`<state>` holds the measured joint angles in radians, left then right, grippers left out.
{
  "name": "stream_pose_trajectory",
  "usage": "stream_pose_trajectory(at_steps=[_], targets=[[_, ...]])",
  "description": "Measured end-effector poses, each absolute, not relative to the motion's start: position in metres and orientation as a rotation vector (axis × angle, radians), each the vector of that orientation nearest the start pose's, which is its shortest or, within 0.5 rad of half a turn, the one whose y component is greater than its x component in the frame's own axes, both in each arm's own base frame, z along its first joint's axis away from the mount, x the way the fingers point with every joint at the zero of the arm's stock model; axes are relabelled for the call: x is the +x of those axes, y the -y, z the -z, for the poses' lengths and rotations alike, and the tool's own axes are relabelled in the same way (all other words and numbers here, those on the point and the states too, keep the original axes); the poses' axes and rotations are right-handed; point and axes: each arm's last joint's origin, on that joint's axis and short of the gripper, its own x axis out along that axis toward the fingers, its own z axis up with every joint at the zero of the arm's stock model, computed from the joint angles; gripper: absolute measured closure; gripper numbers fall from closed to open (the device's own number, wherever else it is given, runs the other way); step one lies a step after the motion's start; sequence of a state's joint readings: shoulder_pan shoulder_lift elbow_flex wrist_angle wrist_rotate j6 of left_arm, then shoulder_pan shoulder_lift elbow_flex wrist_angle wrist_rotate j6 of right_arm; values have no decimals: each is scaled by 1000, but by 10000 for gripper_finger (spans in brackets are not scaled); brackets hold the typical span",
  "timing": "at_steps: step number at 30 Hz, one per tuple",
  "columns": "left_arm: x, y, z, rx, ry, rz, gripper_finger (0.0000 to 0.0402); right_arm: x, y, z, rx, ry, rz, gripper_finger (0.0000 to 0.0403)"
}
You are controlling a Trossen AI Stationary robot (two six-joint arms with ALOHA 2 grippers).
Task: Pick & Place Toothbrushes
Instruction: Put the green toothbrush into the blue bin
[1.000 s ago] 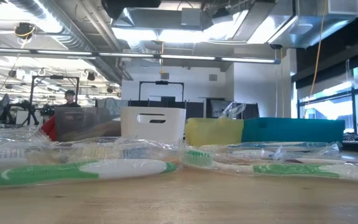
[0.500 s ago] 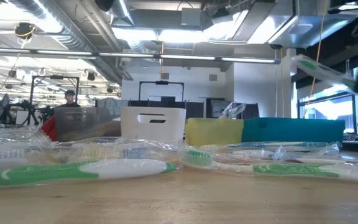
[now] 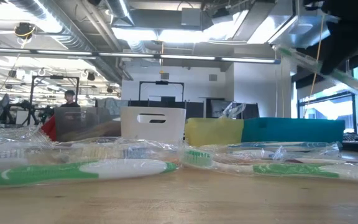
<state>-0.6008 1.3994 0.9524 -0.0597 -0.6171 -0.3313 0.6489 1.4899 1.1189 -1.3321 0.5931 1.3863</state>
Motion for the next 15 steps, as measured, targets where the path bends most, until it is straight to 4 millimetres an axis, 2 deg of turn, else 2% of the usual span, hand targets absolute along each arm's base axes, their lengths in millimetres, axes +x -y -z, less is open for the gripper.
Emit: stream_pose_trajectory(at_steps=[4,9,15], targets=[[259,156,-268,-34,-397,-104,247,193,-108,-265,228,-1034,770,391],[259,156,-268,-35,-396,-104,247,187,-74,-291,227,-943,760,391],[259,156,-268,-40,-396,-106,247,187,-36,-309,234,-869,768,391]])
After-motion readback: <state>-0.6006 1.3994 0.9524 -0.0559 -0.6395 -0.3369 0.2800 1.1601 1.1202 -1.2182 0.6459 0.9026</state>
